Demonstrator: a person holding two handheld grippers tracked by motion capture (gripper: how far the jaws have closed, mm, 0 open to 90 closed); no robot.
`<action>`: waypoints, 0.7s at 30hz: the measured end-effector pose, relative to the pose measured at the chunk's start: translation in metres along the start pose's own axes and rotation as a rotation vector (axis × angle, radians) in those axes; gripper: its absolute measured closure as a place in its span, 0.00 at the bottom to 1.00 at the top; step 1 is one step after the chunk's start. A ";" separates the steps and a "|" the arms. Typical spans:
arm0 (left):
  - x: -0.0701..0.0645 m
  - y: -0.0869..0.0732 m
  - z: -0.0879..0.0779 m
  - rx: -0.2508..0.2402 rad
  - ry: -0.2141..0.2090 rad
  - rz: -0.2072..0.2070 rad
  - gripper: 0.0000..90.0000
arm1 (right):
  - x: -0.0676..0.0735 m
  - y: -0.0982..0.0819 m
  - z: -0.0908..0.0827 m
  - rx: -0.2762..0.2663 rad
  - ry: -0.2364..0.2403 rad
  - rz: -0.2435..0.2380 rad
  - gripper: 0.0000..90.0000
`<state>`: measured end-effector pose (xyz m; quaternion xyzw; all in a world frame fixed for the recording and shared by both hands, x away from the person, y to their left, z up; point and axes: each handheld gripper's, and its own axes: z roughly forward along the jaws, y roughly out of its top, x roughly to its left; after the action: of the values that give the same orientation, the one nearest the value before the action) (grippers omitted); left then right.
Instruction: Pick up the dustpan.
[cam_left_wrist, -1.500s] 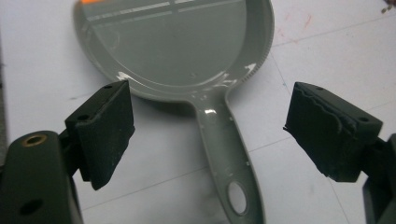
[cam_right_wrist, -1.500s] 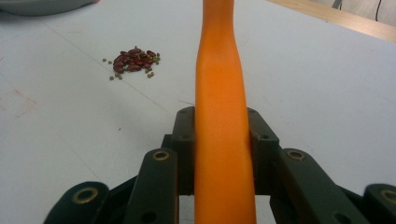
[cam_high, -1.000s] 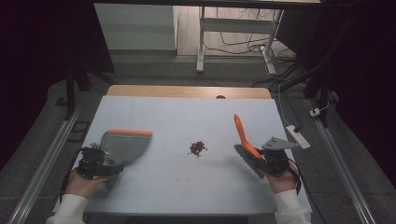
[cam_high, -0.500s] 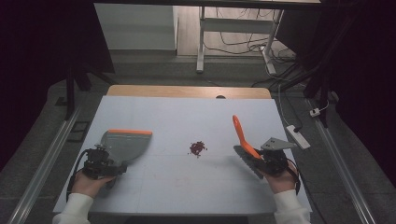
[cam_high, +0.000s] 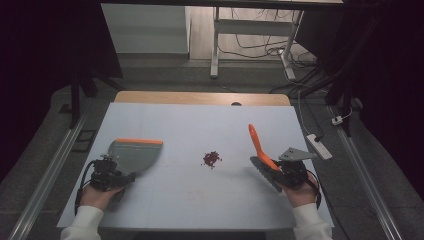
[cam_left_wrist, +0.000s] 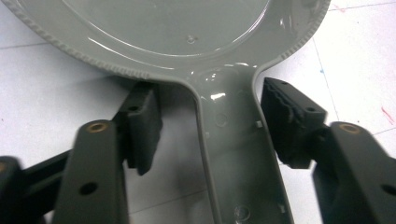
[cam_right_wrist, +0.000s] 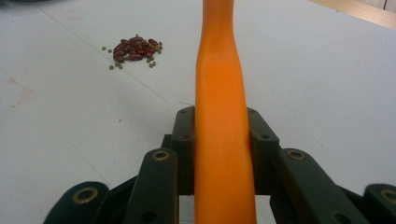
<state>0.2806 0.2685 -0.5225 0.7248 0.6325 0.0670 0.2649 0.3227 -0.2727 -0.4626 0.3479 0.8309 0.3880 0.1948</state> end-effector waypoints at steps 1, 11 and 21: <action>0.000 0.000 0.000 -0.003 -0.003 -0.003 0.54 | 0.000 0.000 0.000 0.000 0.000 0.001 0.78; 0.005 -0.002 -0.002 -0.027 -0.005 -0.018 0.68 | 0.000 0.000 -0.001 -0.002 -0.002 -0.001 0.78; 0.007 -0.002 -0.003 -0.036 -0.007 -0.008 0.69 | 0.000 0.000 -0.001 -0.004 -0.002 -0.003 0.78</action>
<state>0.2786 0.2765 -0.5227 0.7178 0.6329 0.0747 0.2804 0.3221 -0.2736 -0.4616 0.3466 0.8305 0.3891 0.1968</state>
